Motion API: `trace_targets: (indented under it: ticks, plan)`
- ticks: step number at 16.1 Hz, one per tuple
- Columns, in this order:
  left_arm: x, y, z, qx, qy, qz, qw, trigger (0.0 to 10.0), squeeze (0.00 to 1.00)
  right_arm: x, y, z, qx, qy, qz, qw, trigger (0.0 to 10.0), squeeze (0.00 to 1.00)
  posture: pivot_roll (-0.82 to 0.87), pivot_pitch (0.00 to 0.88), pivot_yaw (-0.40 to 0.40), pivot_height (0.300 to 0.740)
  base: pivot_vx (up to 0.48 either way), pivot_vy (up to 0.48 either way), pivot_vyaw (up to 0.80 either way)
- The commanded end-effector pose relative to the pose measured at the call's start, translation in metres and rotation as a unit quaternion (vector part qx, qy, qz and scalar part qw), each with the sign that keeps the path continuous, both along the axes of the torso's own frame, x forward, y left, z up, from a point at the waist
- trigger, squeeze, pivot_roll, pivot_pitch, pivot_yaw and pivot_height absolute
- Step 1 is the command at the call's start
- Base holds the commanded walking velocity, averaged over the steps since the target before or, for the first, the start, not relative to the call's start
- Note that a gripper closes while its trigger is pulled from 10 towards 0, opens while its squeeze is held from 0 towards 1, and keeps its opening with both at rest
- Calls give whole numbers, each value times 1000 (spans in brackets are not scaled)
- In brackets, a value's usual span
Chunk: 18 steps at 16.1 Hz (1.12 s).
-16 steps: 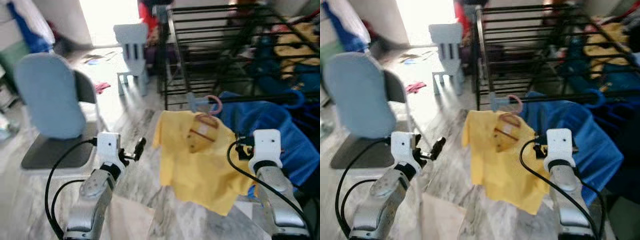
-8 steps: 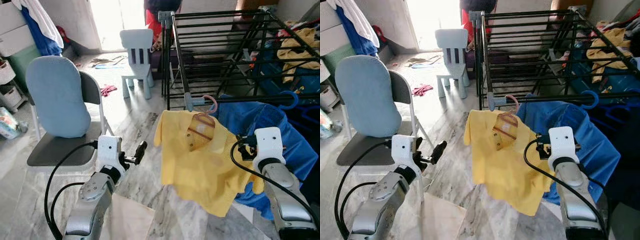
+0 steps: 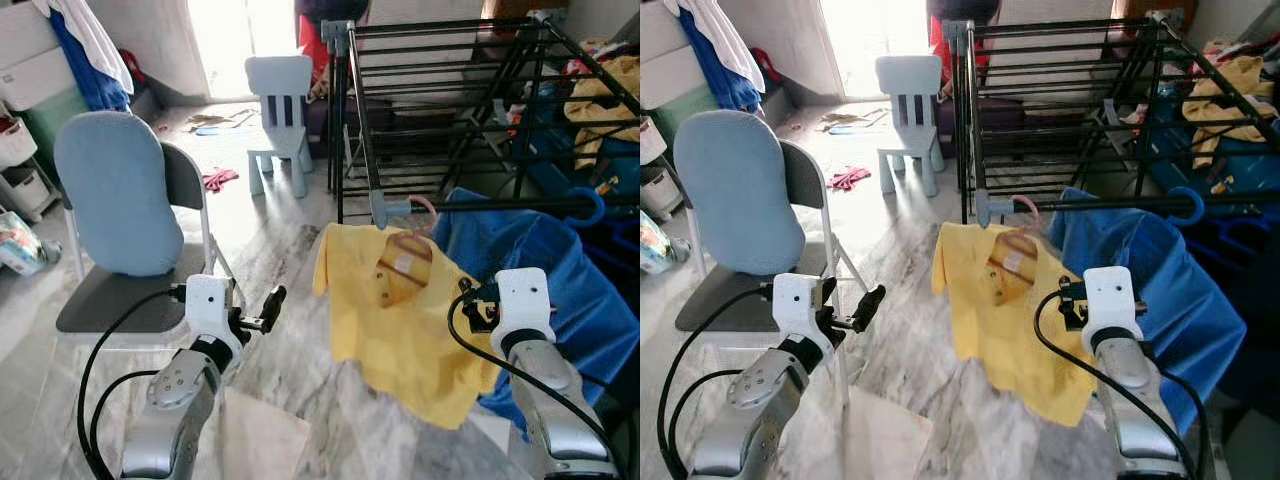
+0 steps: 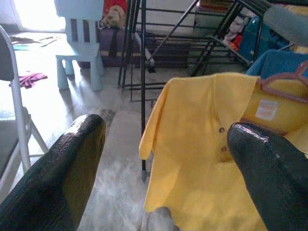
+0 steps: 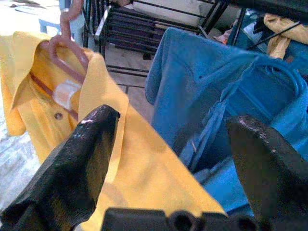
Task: Hang hanger
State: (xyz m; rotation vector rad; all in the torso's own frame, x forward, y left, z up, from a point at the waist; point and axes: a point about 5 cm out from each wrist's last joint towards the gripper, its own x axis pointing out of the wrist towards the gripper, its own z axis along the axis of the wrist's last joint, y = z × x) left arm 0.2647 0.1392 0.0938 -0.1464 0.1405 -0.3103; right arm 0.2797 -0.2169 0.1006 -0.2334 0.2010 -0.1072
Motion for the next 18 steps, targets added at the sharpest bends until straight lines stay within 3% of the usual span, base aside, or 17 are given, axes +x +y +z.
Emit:
trace_targets:
  ticks: [1,6,10,14,18]
  plan:
    - [1,0,2,4,-3,2,1000,10000,0,4,3,6,2,-11,5,1000,10000,0,-113,0,46,740,341,0,0]
    - [2,3,1,9,-3,8,1000,10000,0,2,0,4,1,-6,2,1000,10000,0,-109,0,39,740,299,0,0]
    - [0,5,-3,15,4,23,1000,10000,0,0,4,2,6,-6,6,1000,10000,0,-110,0,41,740,0,0,0]
    - [-9,14,-7,32,10,55,998,10000,0,-8,4,3,19,-13,4,1000,10000,0,-109,0,42,740,0,0,0]
    - [-21,31,-8,48,8,78,996,10000,0,-26,5,6,37,-35,-9,999,10000,0,-104,0,50,740,0,0,0]
